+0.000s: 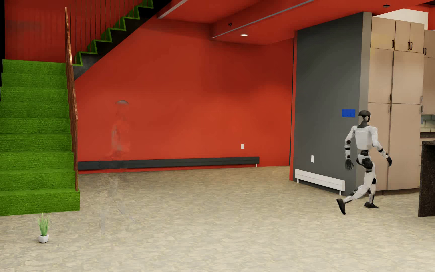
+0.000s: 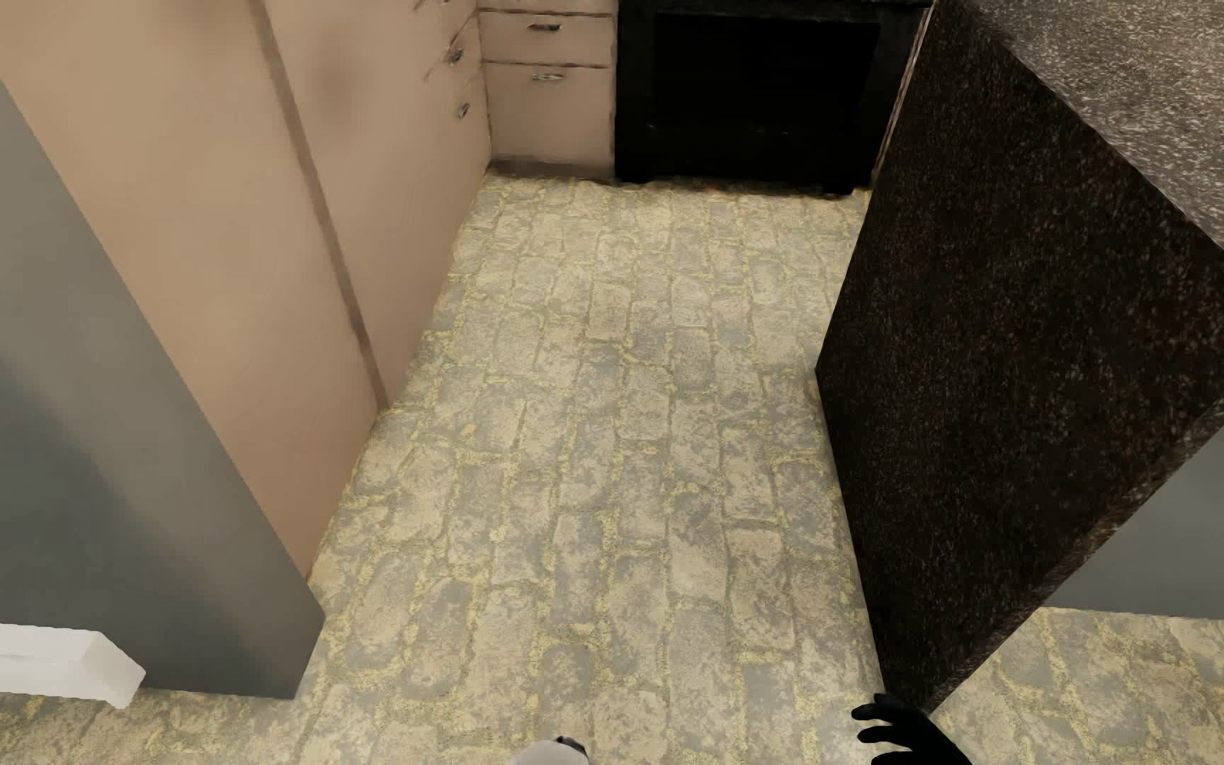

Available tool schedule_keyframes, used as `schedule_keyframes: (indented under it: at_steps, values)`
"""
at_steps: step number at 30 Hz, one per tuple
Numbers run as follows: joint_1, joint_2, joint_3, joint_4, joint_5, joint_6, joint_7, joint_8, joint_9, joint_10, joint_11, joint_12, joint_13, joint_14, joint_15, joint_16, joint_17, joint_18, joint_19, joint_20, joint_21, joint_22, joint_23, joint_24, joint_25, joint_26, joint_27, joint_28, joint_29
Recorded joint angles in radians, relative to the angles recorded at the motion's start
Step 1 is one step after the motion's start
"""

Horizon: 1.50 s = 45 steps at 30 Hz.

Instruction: Walk towards the plant

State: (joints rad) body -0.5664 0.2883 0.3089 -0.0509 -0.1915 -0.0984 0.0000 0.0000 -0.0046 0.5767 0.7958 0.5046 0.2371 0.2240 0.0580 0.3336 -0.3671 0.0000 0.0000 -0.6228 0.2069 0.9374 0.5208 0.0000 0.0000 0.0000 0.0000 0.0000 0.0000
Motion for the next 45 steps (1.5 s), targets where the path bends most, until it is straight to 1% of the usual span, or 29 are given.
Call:
schedule_keyframes:
  at_steps: [1,2,4,5,6,7,8,9,10,12,13,14,15,16,17,18,19,21,22,23,25,28,29,30,31,35,37,40,45]
  values:
    - [0.017,-0.035,-0.036,-0.059,-0.046,-0.023,0.000,0.000,0.013,0.088,0.167,-0.001,0.024,0.097,0.144,-0.005,0.014,0.000,0.000,-0.012,0.020,0.024,0.073,0.000,0.000,0.000,0.000,0.000,0.000]
    - [0.044,-0.123,-0.085,-0.114,-0.048,-0.029,0.000,0.000,0.026,0.135,0.355,-0.030,0.037,0.103,0.147,-0.008,0.028,0.000,0.000,-0.018,0.048,0.035,0.135,0.000,0.000,0.000,0.000,0.000,0.000]
    - [0.244,-0.274,-0.185,-0.178,-0.024,-0.020,0.000,0.000,0.064,0.088,0.572,-0.095,0.052,-0.006,-0.187,-0.008,0.034,0.000,0.000,-0.022,0.170,0.018,0.270,0.000,0.000,0.000,0.000,0.000,0.000]
    - [0.325,-0.361,-0.250,-0.188,0.002,-0.006,0.000,0.000,0.062,0.064,0.579,-0.124,0.073,-0.078,-0.298,-0.001,0.034,0.000,0.000,-0.008,0.207,-0.023,0.323,0.000,0.000,0.000,0.000,0.000,0.000]
    - [0.402,-0.433,-0.318,-0.189,0.018,0.010,0.000,0.000,0.064,0.046,0.510,-0.150,0.100,-0.150,-0.359,0.006,0.034,0.000,0.000,0.015,0.221,-0.075,0.365,0.000,0.000,0.000,0.000,0.000,0.000]
    - [0.481,-0.485,-0.376,-0.187,0.030,0.018,0.000,0.000,0.062,0.021,0.366,-0.162,0.135,-0.217,-0.379,0.020,0.036,0.000,0.000,0.061,0.227,-0.153,0.393,0.000,0.000,0.000,0.000,0.000,0.000]
    - [0.540,-0.528,-0.421,-0.175,0.032,0.031,0.000,0.000,0.058,0.012,0.211,-0.172,0.170,-0.275,-0.357,0.035,0.033,0.000,0.000,0.104,0.250,-0.241,0.409,0.000,0.000,0.000,0.000,0.000,0.000]
    - [0.577,-0.565,-0.460,-0.168,0.028,0.038,0.000,0.000,0.048,0.019,0.036,-0.185,0.206,-0.321,-0.310,0.046,0.036,0.000,0.000,0.149,0.241,-0.323,0.421,0.000,0.000,0.000,0.000,0.000,0.000]
    - [0.606,-0.602,-0.477,-0.170,0.016,0.033,0.000,0.000,0.039,0.033,-0.123,-0.194,0.239,-0.365,-0.260,0.046,0.039,0.000,0.000,0.213,0.237,-0.390,0.419,0.000,0.000,0.000,0.000,0.000,0.000]
    - [0.650,-0.650,-0.513,-0.134,-0.032,0.017,0.000,0.000,0.008,0.067,-0.328,-0.220,0.306,-0.451,-0.250,0.060,0.056,0.000,0.000,0.285,0.231,-0.489,0.405,0.000,0.000,0.000,0.000,0.000,0.000]
    - [0.692,-0.646,-0.532,-0.104,-0.065,0.016,0.000,0.000,0.004,0.085,-0.325,-0.233,0.337,-0.486,-0.267,0.061,0.060,0.000,0.000,0.295,0.233,-0.502,0.393,0.000,0.000,0.000,0.000,0.000,0.000]
    - [0.737,-0.648,-0.549,-0.065,-0.071,0.010,0.000,0.000,0.006,0.106,-0.307,-0.229,0.360,-0.509,-0.279,0.060,0.061,0.000,0.000,0.314,0.265,-0.514,0.383,0.000,0.000,0.000,0.000,0.000,0.000]
    - [0.775,-0.643,-0.575,-0.018,-0.072,0.010,0.000,0.000,0.007,0.127,-0.262,-0.215,0.371,-0.508,-0.220,0.057,0.058,0.000,0.000,0.324,0.289,-0.511,0.377,0.000,0.000,0.000,0.000,0.000,0.000]
    - [0.782,-0.689,-0.586,0.015,-0.078,0.004,0.000,0.000,-0.017,0.147,-0.167,-0.199,0.367,-0.490,-0.097,0.051,0.059,0.000,0.000,0.315,0.316,-0.489,0.390,0.000,0.000,0.000,0.000,0.000,0.000]
    - [0.779,-0.702,-0.584,0.074,-0.061,0.019,0.000,0.000,-0.022,0.192,-0.076,-0.166,0.355,-0.453,-0.021,0.021,0.072,0.000,0.000,0.364,0.327,-0.455,0.414,0.000,0.000,0.000,0.000,0.000,0.000]
    - [0.774,-0.704,-0.571,0.093,-0.065,0.030,0.000,0.000,-0.009,0.254,0.012,-0.182,0.314,-0.397,-0.037,0.002,0.065,0.000,0.000,0.331,0.334,-0.348,0.459,0.000,0.000,0.000,0.000,0.000,0.000]
    - [0.751,-0.697,-0.562,0.103,-0.046,0.026,0.000,0.000,0.004,0.307,0.038,-0.197,0.279,-0.313,-0.085,-0.011,0.061,0.000,0.000,0.289,0.318,-0.245,0.467,0.000,0.000,0.000,0.000,0.000,0.000]
    - [0.657,-0.625,-0.556,0.131,-0.037,0.031,0.000,0.000,0.027,0.369,0.041,-0.215,0.221,-0.090,-0.184,-0.002,0.047,0.000,0.000,0.164,0.301,-0.097,0.407,0.000,0.000,0.000,0.000,0.000,0.000]
    - [0.626,-0.585,-0.534,0.130,-0.043,0.029,0.000,0.000,0.038,0.342,0.027,-0.208,0.198,-0.030,-0.205,0.001,0.031,0.000,0.000,0.139,0.276,-0.055,0.360,0.000,0.000,0.000,0.000,0.000,0.000]
    - [0.603,-0.558,-0.497,0.123,-0.045,0.024,0.000,0.000,0.046,0.304,0.010,-0.188,0.183,0.029,-0.225,0.008,0.012,0.000,0.000,0.131,0.254,-0.030,0.307,0.000,0.000,0.000,0.000,0.000,0.000]
    - [0.529,-0.512,-0.474,0.132,-0.034,0.032,0.000,0.000,0.043,0.298,-0.015,-0.129,0.159,0.287,-0.262,0.035,-0.025,0.000,0.000,0.160,0.156,-0.035,0.219,0.000,0.000,0.000,0.000,0.000,0.000]
    - [0.518,-0.446,-0.453,0.155,-0.022,0.053,0.000,0.000,0.033,0.229,-0.028,-0.091,0.155,0.300,-0.306,0.066,-0.047,0.000,0.000,0.202,-0.057,-0.049,0.197,0.000,0.000,0.000,0.000,0.000,0.000]
    - [0.528,-0.432,-0.439,0.158,-0.024,0.062,0.000,0.000,0.036,0.196,-0.025,-0.086,0.152,0.300,-0.317,0.093,-0.056,0.000,0.000,0.158,-0.113,-0.094,0.203,0.000,0.000,0.000,0.000,0.000,0.000]
    - [0.512,-0.423,-0.441,0.168,-0.023,0.071,0.000,0.000,0.032,0.178,-0.024,-0.093,0.142,0.301,-0.333,0.082,-0.063,0.000,0.000,0.202,-0.164,-0.068,0.219,0.000,0.000,0.000,0.000,0.000,0.000]
    - [0.500,-0.411,-0.439,0.171,-0.026,0.071,0.000,0.000,0.030,0.164,-0.017,-0.094,0.134,0.298,-0.345,0.094,-0.070,0.000,0.000,0.200,-0.167,-0.070,0.239,0.000,0.000,0.000,0.000,0.000,0.000]
    - [0.457,-0.394,-0.390,0.162,-0.044,0.066,0.000,0.000,0.038,0.118,-0.007,-0.124,0.121,0.173,-0.394,0.101,-0.106,0.000,0.000,0.252,-0.122,-0.106,0.275,0.000,0.000,0.000,0.000,0.000,0.000]
    - [0.449,-0.407,-0.359,0.155,-0.059,0.061,0.000,0.000,0.047,0.087,0.010,-0.135,0.121,0.106,-0.395,0.099,-0.103,0.000,0.000,0.270,-0.101,-0.123,0.263,0.000,0.000,0.000,0.000,0.000,0.000]
    - [0.383,-0.385,-0.352,0.149,-0.069,0.067,0.000,0.000,0.054,0.071,-0.018,-0.135,0.131,0.025,-0.372,0.092,-0.092,0.000,0.000,0.272,-0.086,-0.153,0.221,0.000,0.000,0.000,0.000,0.000,0.000]
    - [0.278,-0.369,-0.290,0.116,-0.074,0.061,0.000,0.000,0.090,0.067,-0.071,-0.131,0.069,0.007,-0.385,0.069,-0.080,0.000,0.000,0.241,0.007,-0.123,0.185,0.000,0.000,0.000,0.000,0.000,0.000]
